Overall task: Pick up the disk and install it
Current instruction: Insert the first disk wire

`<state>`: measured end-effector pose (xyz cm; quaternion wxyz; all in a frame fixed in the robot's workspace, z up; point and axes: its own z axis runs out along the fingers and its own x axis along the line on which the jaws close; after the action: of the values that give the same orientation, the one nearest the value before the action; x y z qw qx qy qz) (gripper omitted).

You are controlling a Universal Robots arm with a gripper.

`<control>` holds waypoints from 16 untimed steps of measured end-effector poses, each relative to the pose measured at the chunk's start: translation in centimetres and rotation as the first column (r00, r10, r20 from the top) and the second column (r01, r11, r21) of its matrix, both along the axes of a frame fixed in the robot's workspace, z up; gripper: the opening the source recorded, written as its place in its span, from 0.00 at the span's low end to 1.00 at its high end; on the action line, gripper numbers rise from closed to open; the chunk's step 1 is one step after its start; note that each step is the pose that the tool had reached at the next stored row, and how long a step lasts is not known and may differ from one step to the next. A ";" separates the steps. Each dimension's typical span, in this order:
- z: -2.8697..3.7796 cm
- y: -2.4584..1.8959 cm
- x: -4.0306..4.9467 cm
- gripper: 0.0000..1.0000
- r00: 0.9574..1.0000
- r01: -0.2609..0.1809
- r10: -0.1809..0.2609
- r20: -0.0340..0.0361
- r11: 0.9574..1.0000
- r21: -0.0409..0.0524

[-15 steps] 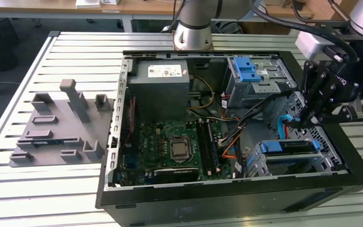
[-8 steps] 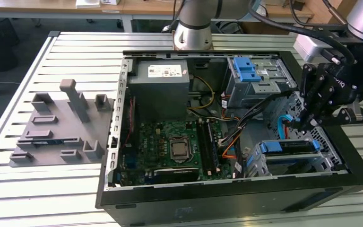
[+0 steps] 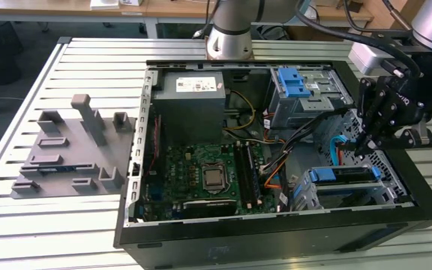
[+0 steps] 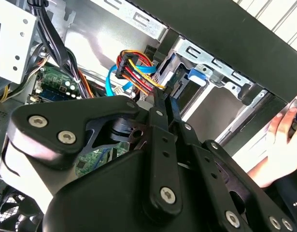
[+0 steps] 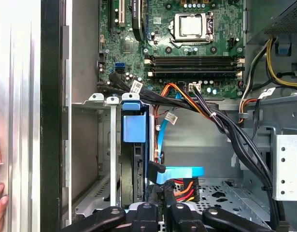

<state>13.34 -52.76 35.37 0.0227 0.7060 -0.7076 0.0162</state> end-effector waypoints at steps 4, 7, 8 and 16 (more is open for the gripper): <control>-0.09 0.00 0.00 0.16 1.000 0.000 0.000 0.000 1.000 0.016; -0.42 -0.31 0.00 0.16 1.000 0.000 0.000 0.000 1.000 0.021; -0.53 -0.45 -0.01 0.16 1.000 0.000 0.000 0.000 1.000 0.021; -0.92 -1.08 -0.53 0.16 1.000 0.008 -0.008 0.000 1.000 0.021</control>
<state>12.81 -53.83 34.45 0.0154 0.7033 -0.7107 0.0088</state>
